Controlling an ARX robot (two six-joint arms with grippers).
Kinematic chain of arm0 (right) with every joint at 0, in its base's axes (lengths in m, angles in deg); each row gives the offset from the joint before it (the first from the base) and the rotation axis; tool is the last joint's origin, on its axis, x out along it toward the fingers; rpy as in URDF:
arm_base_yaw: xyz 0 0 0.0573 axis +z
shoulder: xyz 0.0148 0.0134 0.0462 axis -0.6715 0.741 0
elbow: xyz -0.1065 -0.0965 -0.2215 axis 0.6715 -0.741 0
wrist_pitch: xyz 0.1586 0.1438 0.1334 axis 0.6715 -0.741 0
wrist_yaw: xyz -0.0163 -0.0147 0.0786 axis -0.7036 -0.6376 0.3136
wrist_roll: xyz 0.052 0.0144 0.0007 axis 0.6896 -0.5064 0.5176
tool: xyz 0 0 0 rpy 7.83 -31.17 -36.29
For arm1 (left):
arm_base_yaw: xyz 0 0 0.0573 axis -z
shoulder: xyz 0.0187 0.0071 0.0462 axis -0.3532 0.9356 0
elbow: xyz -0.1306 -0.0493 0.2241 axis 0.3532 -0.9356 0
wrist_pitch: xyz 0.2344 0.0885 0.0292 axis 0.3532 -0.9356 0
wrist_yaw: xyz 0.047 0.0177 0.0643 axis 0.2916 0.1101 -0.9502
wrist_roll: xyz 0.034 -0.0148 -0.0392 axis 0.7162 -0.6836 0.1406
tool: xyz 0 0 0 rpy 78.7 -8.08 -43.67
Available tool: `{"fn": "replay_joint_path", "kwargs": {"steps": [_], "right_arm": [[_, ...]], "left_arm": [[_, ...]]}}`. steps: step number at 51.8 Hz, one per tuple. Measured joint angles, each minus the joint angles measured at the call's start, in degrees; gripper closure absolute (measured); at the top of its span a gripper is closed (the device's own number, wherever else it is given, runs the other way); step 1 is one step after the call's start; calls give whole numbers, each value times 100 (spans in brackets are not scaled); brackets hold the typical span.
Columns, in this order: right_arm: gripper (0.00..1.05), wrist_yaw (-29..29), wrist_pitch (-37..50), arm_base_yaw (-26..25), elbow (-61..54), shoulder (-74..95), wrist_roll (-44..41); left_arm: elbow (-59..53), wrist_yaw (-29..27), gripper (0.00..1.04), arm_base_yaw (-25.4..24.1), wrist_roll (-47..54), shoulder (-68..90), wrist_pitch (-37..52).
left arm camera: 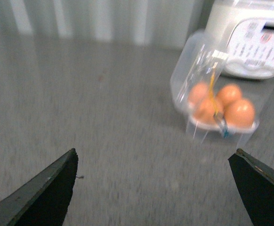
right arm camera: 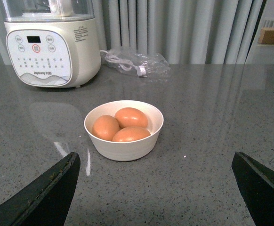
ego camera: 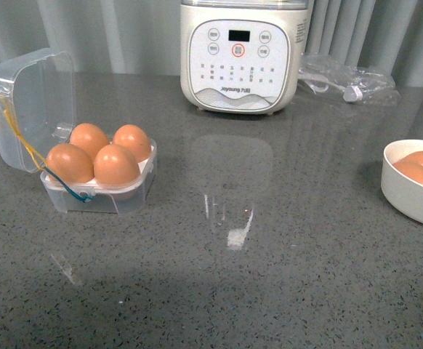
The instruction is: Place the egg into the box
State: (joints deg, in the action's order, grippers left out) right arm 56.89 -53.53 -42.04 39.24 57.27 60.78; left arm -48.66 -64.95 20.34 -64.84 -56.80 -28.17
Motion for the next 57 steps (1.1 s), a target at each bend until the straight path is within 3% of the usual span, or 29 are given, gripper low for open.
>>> {"fn": "replay_joint_path", "kwargs": {"steps": [5,10,19,29,38,49,57], "right_arm": [[7,0,0,0,0,-2,0],[7,0,0,0,0,0,0],[7,0,0,0,0,-2,0],[7,0,0,0,0,-2,0],[7,0,0,0,0,-2,0],[7,0,0,0,0,-2,0],[7,0,0,0,0,-2,0]], "left_arm": [[87,264,7,-487,-664,656,-20],[236,597,7,-1032,-914,1537,890],[833,901,7,-1335,-763,3506,2870],[1311,761,7,-944,-192,5633,4682],[1709,13,7,-431,632,7573,6369],[1985,-227,7,-127,1202,8511,6697],[2116,157,7,203,1276,8349,6365]]}}
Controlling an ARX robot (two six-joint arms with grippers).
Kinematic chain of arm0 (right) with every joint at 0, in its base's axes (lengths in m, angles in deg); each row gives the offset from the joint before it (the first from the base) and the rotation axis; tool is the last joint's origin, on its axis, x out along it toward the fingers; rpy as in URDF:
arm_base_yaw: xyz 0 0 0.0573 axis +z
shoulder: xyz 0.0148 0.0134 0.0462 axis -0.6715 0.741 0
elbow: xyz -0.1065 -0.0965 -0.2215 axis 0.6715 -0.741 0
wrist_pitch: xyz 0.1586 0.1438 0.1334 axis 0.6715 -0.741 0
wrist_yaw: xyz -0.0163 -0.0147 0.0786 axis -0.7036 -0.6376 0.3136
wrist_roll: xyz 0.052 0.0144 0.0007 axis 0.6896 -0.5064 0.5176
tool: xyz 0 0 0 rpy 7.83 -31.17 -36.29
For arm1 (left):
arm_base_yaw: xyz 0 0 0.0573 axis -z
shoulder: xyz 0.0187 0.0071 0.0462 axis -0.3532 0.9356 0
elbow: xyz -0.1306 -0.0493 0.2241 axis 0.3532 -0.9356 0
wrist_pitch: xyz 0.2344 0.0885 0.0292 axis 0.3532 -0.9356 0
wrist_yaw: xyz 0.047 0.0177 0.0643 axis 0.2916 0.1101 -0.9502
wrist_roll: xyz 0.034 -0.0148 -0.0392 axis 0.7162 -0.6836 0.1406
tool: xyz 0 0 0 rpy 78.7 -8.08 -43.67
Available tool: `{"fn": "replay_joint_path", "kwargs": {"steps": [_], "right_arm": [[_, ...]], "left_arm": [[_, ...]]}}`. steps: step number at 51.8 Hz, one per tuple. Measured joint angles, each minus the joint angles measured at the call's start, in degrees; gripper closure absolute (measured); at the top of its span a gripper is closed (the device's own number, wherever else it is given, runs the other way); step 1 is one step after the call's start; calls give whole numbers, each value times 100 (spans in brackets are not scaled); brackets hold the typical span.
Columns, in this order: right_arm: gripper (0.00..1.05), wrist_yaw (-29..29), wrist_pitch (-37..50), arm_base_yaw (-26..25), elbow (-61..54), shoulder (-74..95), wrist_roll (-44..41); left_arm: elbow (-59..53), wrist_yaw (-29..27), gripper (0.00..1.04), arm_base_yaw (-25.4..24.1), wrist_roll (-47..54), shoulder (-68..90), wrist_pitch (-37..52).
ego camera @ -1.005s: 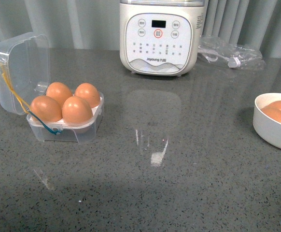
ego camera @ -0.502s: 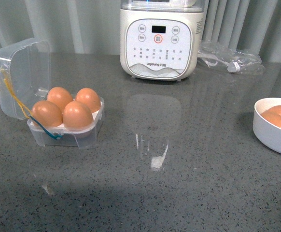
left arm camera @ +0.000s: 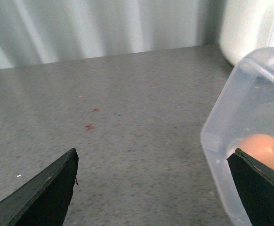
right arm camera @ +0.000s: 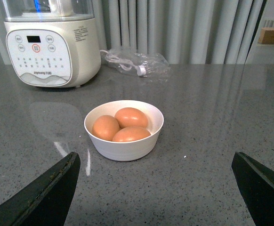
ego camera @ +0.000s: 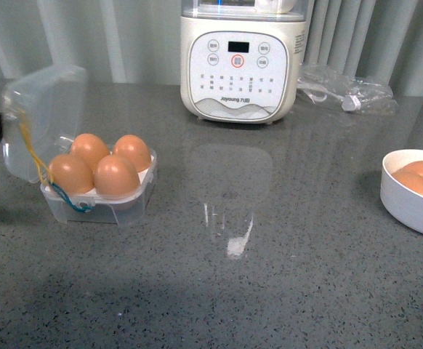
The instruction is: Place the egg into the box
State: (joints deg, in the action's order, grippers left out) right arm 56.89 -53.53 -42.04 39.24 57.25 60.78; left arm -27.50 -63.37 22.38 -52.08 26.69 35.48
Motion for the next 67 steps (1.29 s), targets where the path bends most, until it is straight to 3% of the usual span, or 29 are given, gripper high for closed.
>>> {"fn": "replay_joint_path", "kwargs": {"steps": [5,17,21,27,36,42,60,63,67], "right_arm": [[7,0,0,0,0,0,0],[7,2,0,0,0,0,0],[7,0,0,0,0,0,0],[7,0,0,0,0,0,0],[7,0,0,0,0,0,0],[7,2,0,0,0,0,-2],[7,2,0,0,0,0,0],[7,0,0,0,0,0,0],[7,0,0,0,0,0,0]], "left_arm": [[0,282,7,175,146,-146,-122],[28,136,7,142,-87,-603,-551],[61,22,7,-105,-461,-977,-1139],[33,-81,7,-299,-1233,-2223,-2785],[22,-61,7,-284,-1410,-2389,-2881],[-420,-4,28,-203,-1187,-2538,-2098],[-1445,13,92,-184,-1080,-3624,-2142],[-1532,15,101,-184,-1078,-3770,-2197],[-1626,15,101,-181,-1064,-3945,-2282]]}}
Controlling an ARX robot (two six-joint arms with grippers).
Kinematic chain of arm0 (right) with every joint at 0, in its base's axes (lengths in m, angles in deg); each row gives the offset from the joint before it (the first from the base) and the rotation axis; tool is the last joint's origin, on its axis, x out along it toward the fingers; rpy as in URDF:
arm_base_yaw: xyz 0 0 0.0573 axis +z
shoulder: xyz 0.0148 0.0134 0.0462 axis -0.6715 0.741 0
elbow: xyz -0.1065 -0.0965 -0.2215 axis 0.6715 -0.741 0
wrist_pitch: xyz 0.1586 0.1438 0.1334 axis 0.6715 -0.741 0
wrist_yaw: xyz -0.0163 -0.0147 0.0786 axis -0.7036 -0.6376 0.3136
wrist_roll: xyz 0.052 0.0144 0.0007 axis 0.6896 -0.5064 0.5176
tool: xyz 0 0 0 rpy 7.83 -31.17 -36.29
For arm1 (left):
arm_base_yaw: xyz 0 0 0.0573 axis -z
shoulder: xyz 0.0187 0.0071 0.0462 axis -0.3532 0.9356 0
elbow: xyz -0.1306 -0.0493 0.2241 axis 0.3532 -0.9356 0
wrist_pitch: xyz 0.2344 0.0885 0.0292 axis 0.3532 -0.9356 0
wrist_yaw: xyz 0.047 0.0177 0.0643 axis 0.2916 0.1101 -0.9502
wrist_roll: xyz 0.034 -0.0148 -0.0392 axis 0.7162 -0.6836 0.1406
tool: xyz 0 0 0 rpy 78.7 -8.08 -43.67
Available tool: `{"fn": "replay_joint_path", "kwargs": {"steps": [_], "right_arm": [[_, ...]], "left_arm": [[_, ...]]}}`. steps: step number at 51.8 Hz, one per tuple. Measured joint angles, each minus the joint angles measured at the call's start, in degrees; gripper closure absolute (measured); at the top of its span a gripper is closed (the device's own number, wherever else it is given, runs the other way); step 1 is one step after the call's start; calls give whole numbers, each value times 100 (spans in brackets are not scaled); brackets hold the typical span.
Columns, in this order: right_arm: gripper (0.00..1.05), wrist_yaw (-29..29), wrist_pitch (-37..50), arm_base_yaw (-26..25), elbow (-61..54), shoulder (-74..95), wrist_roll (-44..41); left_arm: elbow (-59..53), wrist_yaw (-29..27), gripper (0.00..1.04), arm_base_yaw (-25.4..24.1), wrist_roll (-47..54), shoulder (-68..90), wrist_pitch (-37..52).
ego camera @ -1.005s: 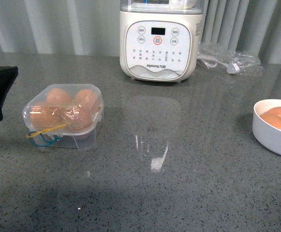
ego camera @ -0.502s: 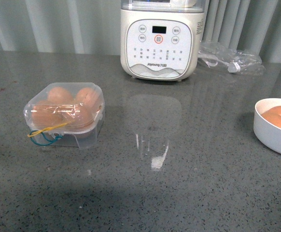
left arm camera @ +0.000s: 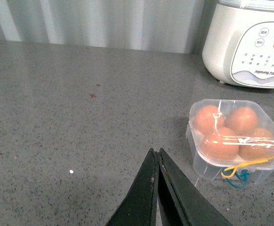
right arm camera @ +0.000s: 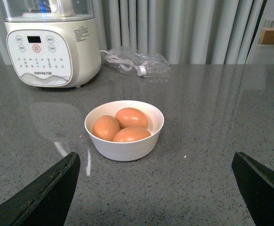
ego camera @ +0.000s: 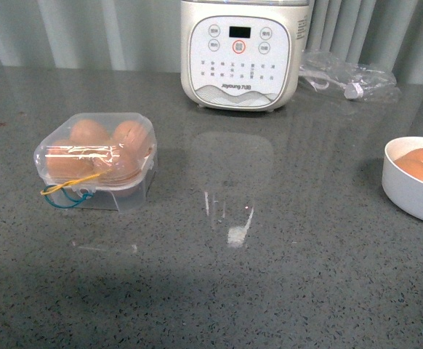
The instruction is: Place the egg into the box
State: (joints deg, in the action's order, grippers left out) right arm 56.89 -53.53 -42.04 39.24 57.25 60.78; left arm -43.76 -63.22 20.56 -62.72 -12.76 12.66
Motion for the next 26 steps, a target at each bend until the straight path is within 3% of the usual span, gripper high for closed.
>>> {"fn": "replay_joint_path", "kwargs": {"steps": [21,26], "right_arm": [[7,0,0,0,0,0,0],[7,0,0,0,0,0,-2]], "left_arm": [[-468,-2,101,2,4,-1307,-852],[-560,0,101,2,4,-1368,-697]]}}
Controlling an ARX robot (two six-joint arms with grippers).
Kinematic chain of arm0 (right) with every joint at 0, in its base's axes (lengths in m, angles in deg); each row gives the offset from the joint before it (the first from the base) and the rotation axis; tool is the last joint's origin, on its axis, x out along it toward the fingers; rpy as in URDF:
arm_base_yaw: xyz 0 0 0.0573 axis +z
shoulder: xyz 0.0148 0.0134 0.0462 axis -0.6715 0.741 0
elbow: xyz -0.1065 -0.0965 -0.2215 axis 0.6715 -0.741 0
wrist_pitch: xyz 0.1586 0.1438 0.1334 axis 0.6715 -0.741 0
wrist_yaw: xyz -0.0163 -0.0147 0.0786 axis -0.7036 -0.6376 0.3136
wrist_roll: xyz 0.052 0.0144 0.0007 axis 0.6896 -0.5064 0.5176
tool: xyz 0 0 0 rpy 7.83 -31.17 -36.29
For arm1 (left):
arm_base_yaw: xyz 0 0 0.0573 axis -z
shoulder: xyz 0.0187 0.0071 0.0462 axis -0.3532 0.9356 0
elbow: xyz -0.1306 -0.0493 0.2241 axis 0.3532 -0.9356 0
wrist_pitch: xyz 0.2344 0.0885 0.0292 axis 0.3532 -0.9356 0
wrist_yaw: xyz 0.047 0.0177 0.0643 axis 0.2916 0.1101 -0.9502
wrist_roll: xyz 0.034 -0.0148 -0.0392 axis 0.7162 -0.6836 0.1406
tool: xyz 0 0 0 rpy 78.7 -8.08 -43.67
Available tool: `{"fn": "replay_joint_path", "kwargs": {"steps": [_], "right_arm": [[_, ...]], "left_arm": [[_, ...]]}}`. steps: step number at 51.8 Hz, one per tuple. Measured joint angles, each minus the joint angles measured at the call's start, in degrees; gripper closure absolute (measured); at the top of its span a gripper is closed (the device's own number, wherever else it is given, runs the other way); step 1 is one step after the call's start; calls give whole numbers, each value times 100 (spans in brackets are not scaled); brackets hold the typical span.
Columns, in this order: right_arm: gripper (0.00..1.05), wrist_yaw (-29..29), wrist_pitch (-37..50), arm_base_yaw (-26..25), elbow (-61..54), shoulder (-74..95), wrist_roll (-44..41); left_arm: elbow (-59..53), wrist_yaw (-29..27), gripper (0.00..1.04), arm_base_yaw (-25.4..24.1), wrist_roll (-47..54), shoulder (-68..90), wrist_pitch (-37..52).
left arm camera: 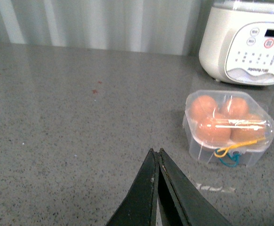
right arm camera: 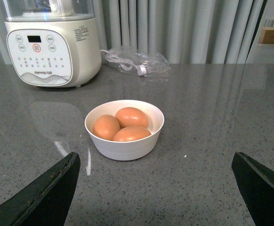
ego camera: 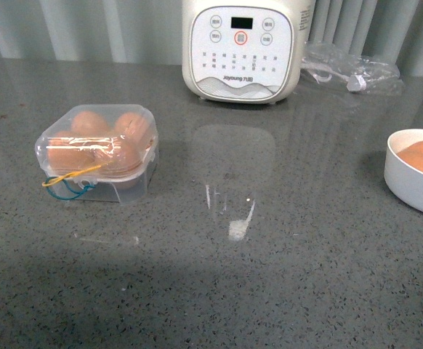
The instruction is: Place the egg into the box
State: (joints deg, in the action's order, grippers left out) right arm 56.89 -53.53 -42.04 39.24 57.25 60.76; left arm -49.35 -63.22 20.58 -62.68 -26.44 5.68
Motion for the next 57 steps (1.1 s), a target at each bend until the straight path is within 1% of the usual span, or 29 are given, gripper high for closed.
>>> {"fn": "replay_joint_path", "kwargs": {"steps": [22,53,56,57], "right_arm": [[7,0,0,0,0,0,2],[7,0,0,0,0,0,2],[7,0,0,0,0,0,2],[7,0,0,0,0,0,2]], "left_arm": [[-4,-2,101,0,4,-1084,-1010],[-4,-2,101,0,4,-2162,-2072],[-2,-7,101,0,7,-2457,-2441],[-2,7,101,0,7,-2699,-2791]]}}
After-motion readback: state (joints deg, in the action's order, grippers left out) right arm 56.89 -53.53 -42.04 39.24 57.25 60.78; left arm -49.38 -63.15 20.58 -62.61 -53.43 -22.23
